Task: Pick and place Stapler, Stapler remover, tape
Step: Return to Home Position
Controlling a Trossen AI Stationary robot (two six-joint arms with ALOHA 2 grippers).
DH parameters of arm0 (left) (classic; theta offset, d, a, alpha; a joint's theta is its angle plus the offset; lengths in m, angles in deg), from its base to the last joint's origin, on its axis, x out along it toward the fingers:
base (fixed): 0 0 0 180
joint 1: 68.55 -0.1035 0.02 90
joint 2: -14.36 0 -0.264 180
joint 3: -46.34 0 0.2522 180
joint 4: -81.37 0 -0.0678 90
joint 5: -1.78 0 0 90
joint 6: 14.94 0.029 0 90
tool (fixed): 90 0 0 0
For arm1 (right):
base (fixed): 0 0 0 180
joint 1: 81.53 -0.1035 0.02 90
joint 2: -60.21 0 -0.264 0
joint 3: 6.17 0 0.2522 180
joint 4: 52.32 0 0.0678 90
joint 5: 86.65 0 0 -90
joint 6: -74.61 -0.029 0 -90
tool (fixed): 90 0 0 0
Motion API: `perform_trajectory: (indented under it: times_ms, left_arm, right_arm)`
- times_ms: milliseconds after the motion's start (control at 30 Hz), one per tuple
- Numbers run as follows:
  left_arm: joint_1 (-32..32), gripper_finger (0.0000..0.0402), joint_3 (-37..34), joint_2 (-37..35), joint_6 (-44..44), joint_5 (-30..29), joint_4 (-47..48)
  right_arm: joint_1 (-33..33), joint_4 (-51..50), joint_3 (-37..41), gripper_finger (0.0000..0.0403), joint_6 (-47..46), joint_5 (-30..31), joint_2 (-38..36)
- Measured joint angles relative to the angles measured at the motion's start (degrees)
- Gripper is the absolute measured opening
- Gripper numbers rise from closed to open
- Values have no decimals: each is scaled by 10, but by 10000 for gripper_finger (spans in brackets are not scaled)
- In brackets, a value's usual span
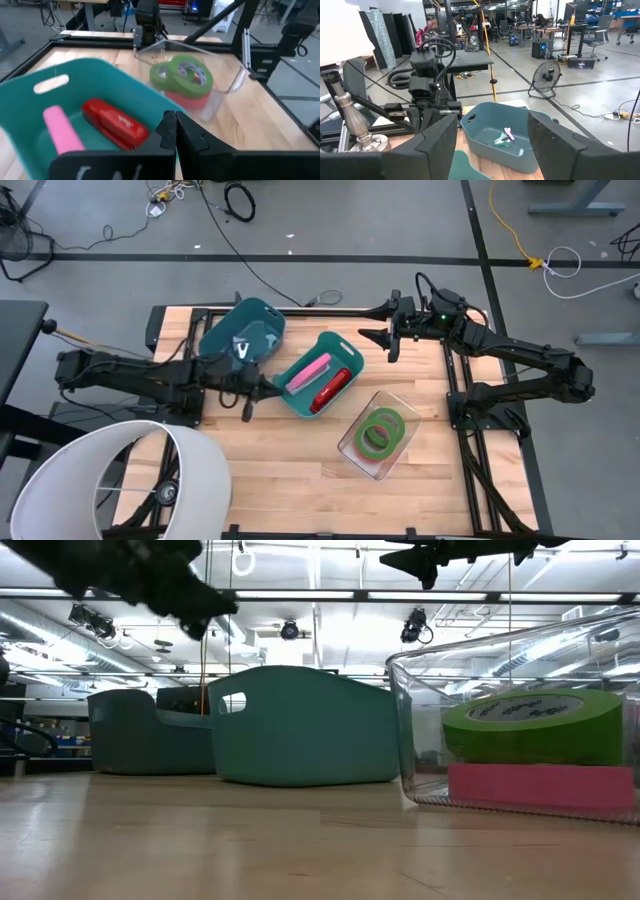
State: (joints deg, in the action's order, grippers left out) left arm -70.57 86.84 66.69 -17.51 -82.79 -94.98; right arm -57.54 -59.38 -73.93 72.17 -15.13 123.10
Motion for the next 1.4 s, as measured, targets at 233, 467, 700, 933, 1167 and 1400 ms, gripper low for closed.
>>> perform_trajectory:
  times_ms: [233,467,700,933,1167,1400]
  left_arm:
    - [0,0,-81,-98,5,0,-9]
    - [0,0,-150,-173,2,-6,-71]
    - [0,0,-189,-229,0,-12,-127]
    - [0,0,-214,-285,-13,-7,-128]
    - [18,0,-249,-332,-32,-8,-128]
    - [52,0,-262,-365,-33,-36,-119]
  right_arm:
    - [0,0,0,239,0,0,0]
    - [0,0,0,239,0,0,0]
    - [0,0,0,239,0,0,0]
    - [0,1,0,239,0,0,0]
    - [0,0,0,239,0,0,0]
    - [0,0,0,239,0,0,0]
